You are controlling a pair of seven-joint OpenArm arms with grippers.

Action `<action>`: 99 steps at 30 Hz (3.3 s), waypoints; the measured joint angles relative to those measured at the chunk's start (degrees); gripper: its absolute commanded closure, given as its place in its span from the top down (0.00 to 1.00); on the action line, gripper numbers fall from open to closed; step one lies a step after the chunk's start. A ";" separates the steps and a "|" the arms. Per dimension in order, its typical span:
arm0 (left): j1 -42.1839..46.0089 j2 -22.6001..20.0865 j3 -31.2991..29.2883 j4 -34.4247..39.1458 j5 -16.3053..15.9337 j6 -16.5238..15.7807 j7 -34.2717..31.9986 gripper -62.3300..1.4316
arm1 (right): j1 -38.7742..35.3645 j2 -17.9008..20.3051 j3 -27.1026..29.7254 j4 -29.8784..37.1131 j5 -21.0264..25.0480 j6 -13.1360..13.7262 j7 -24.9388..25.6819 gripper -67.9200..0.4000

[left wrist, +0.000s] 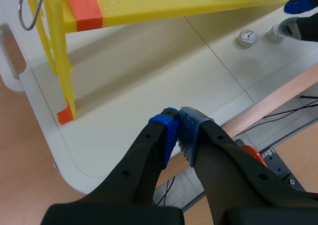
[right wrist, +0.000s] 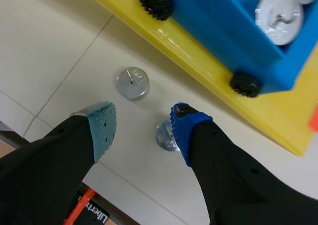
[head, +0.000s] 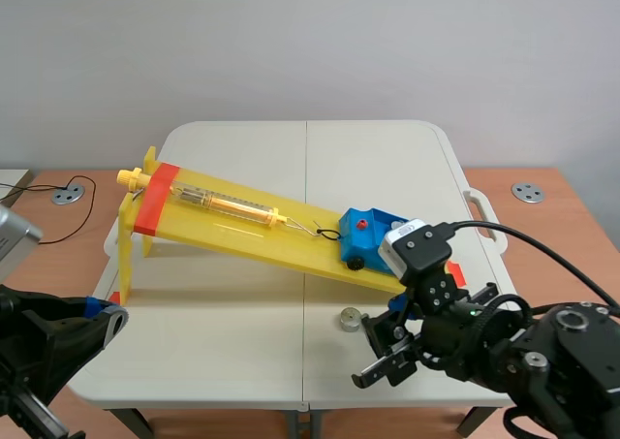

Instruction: Place the four metal weights on the blue cart on the ramp.

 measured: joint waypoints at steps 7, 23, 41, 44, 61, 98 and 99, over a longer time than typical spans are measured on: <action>0.00 0.00 0.00 0.00 0.00 0.00 0.00 0.08 | 3.67 -2.40 -2.51 -5.73 -2.64 -1.86 1.70 0.39; 0.00 0.00 0.00 0.00 0.00 0.00 0.00 0.08 | 7.80 -3.37 -5.33 -12.13 -3.23 -4.04 3.54 0.36; 0.00 0.00 0.00 0.00 0.00 0.00 0.00 0.08 | 7.82 -3.37 -5.31 -12.81 -3.21 -6.95 3.54 0.02; 0.00 0.00 0.00 0.00 0.00 0.00 0.00 0.08 | 7.82 -3.37 -5.31 -12.81 -3.21 -6.97 3.54 0.02; 0.00 0.00 0.00 0.00 0.00 0.00 0.00 0.08 | -0.81 3.96 -5.29 5.49 1.53 -6.54 -1.73 0.02; -0.02 0.00 0.00 0.00 0.00 0.00 0.00 0.08 | -3.67 3.30 17.11 30.56 20.68 -3.98 -15.04 0.02; -0.02 0.00 0.00 0.00 0.00 0.00 0.00 0.08 | -2.60 3.30 16.33 29.14 20.24 -3.98 -14.95 0.02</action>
